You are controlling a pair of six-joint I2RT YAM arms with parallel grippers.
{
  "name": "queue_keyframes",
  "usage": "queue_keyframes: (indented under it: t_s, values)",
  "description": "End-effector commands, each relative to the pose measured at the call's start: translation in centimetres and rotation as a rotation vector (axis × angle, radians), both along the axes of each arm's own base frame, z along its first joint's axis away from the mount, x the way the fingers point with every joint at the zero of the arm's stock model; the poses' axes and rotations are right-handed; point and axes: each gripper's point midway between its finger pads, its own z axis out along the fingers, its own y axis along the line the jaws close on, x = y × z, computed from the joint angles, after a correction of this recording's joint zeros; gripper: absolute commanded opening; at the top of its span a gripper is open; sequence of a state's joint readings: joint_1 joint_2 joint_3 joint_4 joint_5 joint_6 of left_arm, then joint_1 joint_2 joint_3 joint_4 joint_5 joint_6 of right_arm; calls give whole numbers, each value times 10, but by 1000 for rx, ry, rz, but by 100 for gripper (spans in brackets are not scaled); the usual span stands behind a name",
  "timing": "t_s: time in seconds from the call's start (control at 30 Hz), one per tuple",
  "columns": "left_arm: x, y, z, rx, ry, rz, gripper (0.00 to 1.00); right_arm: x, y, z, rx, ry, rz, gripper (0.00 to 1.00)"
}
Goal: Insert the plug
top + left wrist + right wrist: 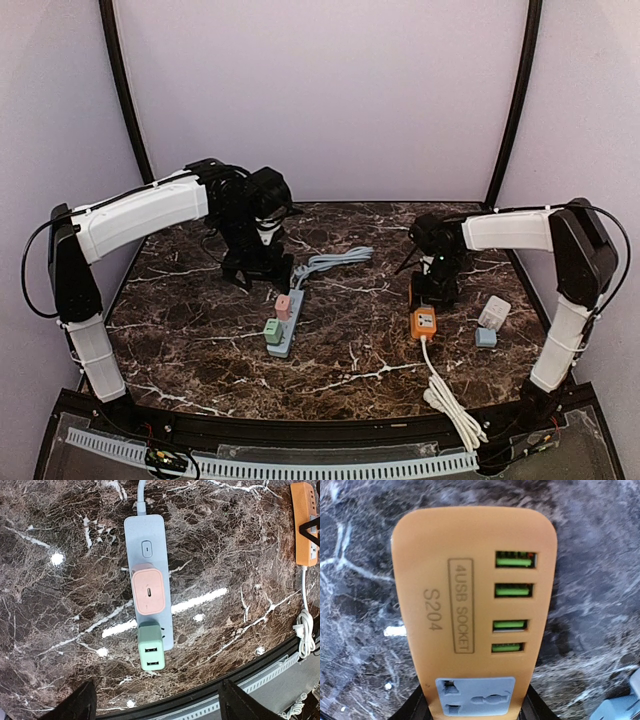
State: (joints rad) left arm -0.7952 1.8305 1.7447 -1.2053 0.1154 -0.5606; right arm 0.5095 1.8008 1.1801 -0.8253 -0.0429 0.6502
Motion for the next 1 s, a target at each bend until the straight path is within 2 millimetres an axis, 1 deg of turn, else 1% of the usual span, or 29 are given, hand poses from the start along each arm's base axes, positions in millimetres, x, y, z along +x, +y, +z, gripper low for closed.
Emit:
queue_keyframes:
  t_s: [0.0, 0.17, 0.3, 0.43, 0.53, 0.57, 0.6, 0.63, 0.73, 0.83, 0.9, 0.97]
  values:
    - [-14, 7, 12, -12, 4, -55, 84, -37, 39, -8, 89, 139, -32, 25]
    - [-18, 10, 9, -4, 10, -108, 84, -54, 67, -10, 105, 172, -40, 24]
    - [-20, 13, 10, -6, 20, -141, 84, -63, 91, -10, 149, 203, -63, 25]
    - [-20, 19, 10, -5, 28, -166, 84, -72, 106, -11, 183, 245, -109, 27]
    - [-21, 25, 10, 11, 29, -193, 84, -80, 110, -12, 180, 271, -165, 28]
    - [-20, 27, 11, 3, 24, -190, 84, -83, 110, -12, 174, 279, -187, 28]
    - [-22, 29, 8, 5, 31, -188, 84, -86, 109, -12, 168, 283, -210, 29]
    - [-21, 30, 10, -9, 23, -184, 84, -88, 108, -12, 161, 285, -234, 28]
    - [-24, 36, 7, -1, 29, -180, 83, -94, 104, -15, 149, 286, -284, 29]
    - [-24, 38, 8, -7, 24, -173, 83, -95, 103, -21, 129, 298, -268, 40]
    - [-23, 38, 8, -10, 26, -172, 83, -93, 103, -23, 105, 305, -239, 52]
    - [-22, 36, 7, -12, 26, -168, 83, -90, 103, -21, 89, 298, -212, 59]
